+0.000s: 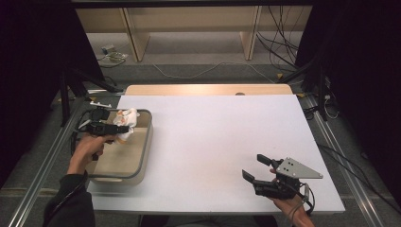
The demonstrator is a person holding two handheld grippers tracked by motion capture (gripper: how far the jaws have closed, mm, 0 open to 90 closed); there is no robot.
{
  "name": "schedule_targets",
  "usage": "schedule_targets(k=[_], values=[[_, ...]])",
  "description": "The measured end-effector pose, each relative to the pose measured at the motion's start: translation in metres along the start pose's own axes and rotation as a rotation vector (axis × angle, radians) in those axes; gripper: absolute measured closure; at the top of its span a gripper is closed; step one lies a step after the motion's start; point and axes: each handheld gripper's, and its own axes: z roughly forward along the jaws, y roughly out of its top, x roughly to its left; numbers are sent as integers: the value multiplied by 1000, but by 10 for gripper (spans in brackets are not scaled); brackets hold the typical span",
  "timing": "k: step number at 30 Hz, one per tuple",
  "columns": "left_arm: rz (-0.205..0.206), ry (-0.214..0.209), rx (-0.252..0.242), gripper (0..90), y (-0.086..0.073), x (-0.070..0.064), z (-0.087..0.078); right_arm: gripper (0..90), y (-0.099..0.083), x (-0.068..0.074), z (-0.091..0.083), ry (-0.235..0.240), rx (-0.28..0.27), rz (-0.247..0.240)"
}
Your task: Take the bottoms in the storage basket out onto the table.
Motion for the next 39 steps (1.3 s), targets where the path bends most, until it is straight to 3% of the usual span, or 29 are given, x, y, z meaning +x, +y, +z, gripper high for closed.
schedule_targets(k=[12,39], values=[[2,-52,-36,667,4,-10,-7,242,0,0,0,0,0,0],[11,-115,-88,664,10,-24,-15,242,0,0,0,0,-2,1]])
